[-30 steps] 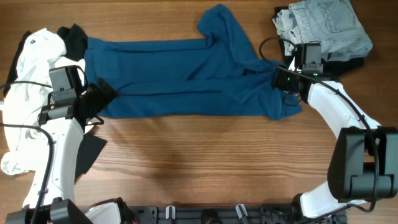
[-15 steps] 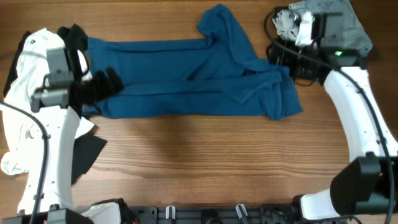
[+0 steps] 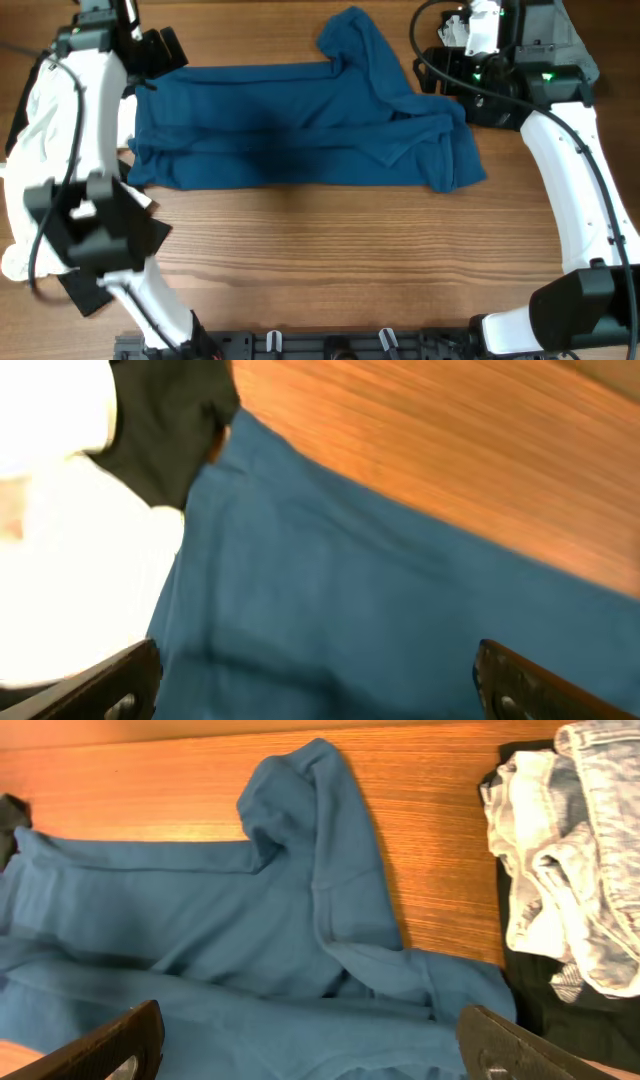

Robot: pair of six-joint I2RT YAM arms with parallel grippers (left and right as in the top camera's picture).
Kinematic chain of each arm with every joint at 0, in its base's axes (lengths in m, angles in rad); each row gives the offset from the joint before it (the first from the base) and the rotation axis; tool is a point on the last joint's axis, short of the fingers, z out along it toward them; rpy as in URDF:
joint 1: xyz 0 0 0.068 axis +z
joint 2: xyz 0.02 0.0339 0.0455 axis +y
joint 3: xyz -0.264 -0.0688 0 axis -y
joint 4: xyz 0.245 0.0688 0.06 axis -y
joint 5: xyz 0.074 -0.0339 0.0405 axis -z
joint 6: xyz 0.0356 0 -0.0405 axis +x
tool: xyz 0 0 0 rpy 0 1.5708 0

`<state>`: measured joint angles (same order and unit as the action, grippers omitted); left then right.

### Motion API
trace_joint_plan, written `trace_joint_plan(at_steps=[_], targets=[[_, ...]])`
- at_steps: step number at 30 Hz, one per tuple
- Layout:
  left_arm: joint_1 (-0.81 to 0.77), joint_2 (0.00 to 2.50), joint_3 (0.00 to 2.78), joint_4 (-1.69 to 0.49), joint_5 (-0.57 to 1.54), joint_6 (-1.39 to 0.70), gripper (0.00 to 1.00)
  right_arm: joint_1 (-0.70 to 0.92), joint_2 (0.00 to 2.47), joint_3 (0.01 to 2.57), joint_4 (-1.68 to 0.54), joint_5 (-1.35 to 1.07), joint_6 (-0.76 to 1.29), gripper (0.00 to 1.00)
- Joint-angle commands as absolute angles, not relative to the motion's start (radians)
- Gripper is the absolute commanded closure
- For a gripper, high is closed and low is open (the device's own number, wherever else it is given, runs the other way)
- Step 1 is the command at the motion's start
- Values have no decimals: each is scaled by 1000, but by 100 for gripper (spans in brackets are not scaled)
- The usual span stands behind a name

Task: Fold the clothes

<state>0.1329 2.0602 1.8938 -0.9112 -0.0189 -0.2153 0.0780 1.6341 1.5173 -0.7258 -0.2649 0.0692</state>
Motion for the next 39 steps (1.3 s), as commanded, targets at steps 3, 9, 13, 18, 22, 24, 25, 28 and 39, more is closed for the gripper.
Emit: trace_joint_plan(at_steps=[3,9,13,18,22,24,25,28,39], targets=[[149,2192,1940,-836,-157,-392,1,108,1634,1530,-716,-285,52,7],[155,2288,1940,-772,-185,-537,4,111,1673,1530,-712,-286,51,7],[155,2340,1940,-713,-184,-586,7,111,1713,1530,-712,-286,52,7],[155,2370,1940,-640,-178,-599,9,112,1744,1530,-716,-286,52,7],[157,2386,1940,-580,-176,-615,9,112,1747,1530,-715,-286,52,8],[159,2396,1940,-559,-173,-615,9,112,1747,1530,-714,-286,52,8],[160,2403,1940,-547,-164,-615,9,112,1747,1530,-714,-286,52,8],[167,2423,1940,-529,-131,-615,12,112,1747,1530,-712,-286,52,9],[168,2452,1940,-514,-117,-614,42,115,1747,1530,-700,-286,56,11]])
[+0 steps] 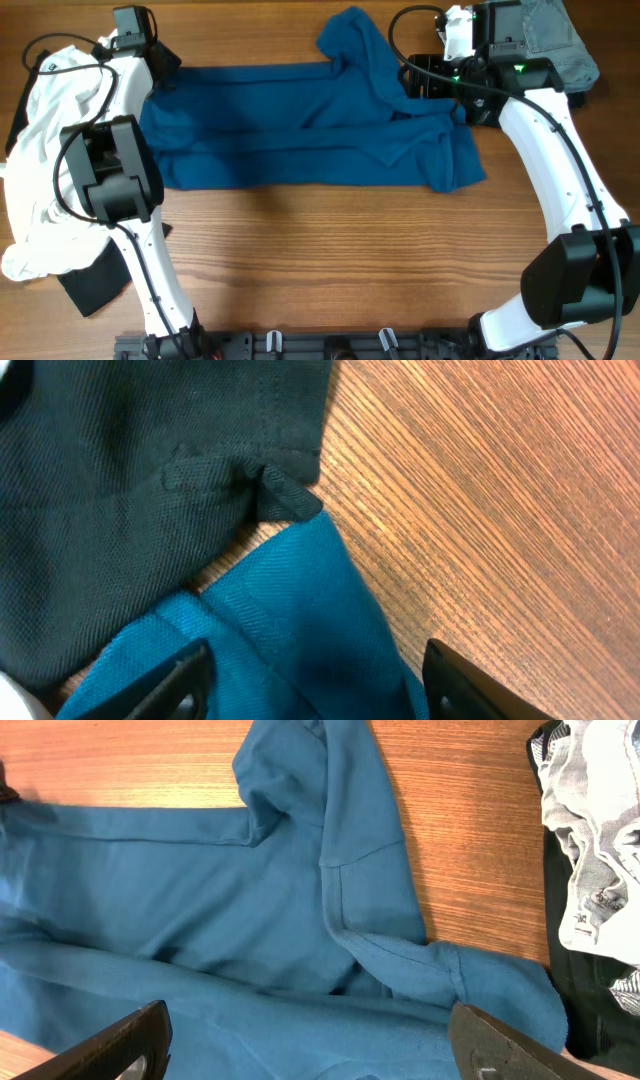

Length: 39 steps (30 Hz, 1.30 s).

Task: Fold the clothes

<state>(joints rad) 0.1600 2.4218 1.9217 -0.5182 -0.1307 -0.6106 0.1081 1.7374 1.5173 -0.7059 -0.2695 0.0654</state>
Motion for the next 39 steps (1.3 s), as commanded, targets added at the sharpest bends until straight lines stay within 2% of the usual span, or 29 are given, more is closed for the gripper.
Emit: trace_joint_plan(at_steps=[1,4,9,16,22,29,39], targets=[[168,2452,1940,-515,-116,-613,48,115,1747,1530,-700,-286,56,11],[168,2452,1940,-523,-78,-581,74,115,1747,1530,-693,-287,62,11],[168,2450,1940,-538,-63,-580,96,115,1747,1530,-660,-294,70,12],[168,2440,1940,-577,-9,-580,96,115,1747,1530,-646,-297,81,12],[173,2342,1941,-754,-23,-553,96,115,1747,1530,-640,-298,81,16],[173,2207,1940,-913,-23,-523,96,115,1747,1539,-586,-361,81,16],[173,2112,1941,-941,-35,-501,96,115,1753,1590,-583,-325,51,15]])
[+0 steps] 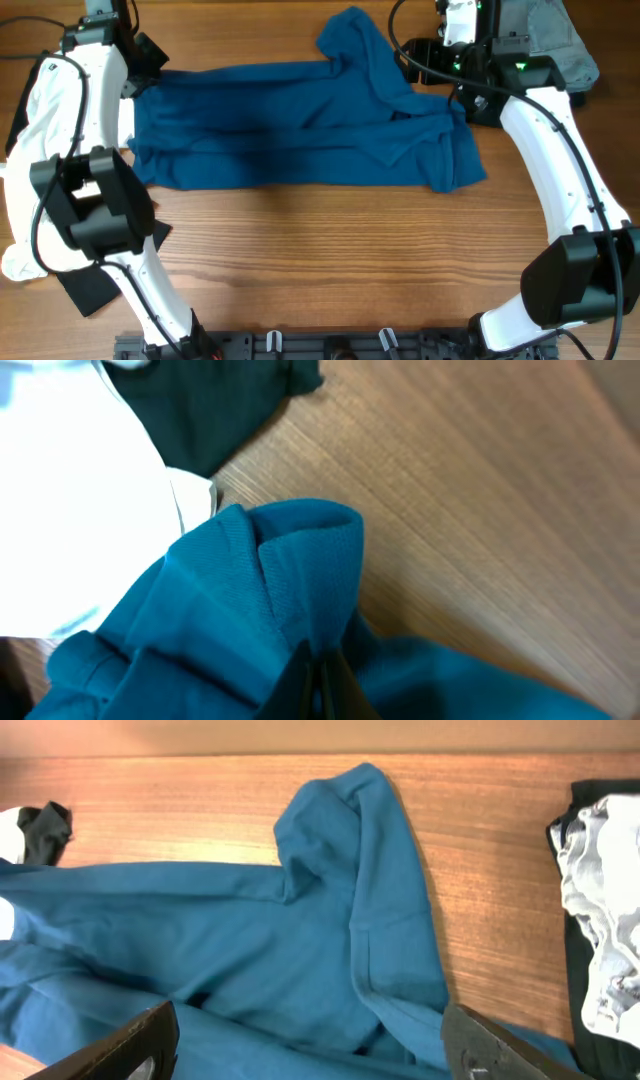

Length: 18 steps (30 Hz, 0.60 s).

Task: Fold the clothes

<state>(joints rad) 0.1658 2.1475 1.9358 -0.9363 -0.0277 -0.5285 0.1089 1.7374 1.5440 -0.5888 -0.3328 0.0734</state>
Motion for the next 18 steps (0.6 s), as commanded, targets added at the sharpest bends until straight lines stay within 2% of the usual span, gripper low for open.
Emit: trace_joint_plan(at_steps=[1,11,18], targets=[[173,2111,1940,-948,-35,-501,96,115,1758,1597,-583,-314,48,14],[155,2111,1940,-1022,-35,-501,96,115,1942,1718,-453,-310,27,9],[124,2111,1940,-1028,-35,-501,96,142,2170,1924,-456,-269,26,7]])
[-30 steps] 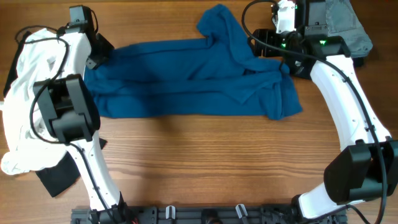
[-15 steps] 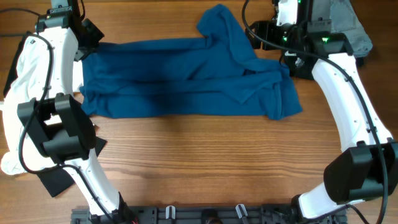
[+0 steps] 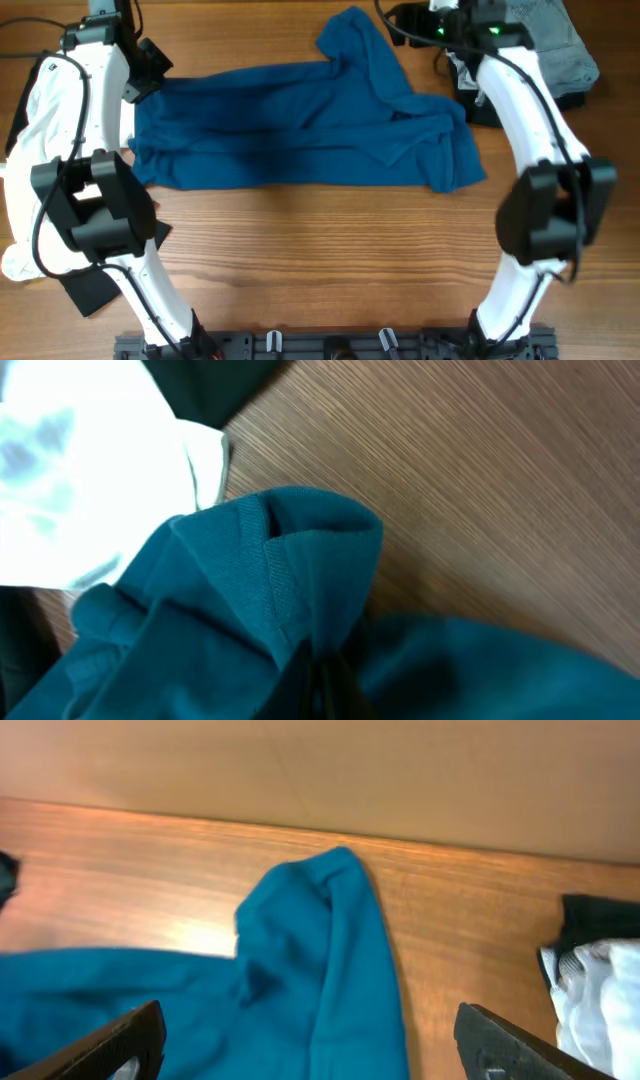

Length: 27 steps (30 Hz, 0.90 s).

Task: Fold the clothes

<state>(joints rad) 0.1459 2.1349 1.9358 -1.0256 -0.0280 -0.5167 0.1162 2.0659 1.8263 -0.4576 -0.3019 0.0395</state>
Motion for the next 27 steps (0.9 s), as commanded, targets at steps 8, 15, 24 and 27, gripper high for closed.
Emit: trace_joint_plan(at_steps=[8,15,24,27], targets=[[79,2111,1940,-1030,-35,-501,96,194,2369,2003,-350,-169,22,7],[56,2112,1940,-1031,-43,-501,96,215,2471,2003,-287,-148,27,8],[56,2112,1939,-1031,-56,-501,96,218,2560,2003,-223,-126,65,13],[56,2112,1937,-1036,-58,-501,96,218,2567,2003,-198,-125,81,19]])
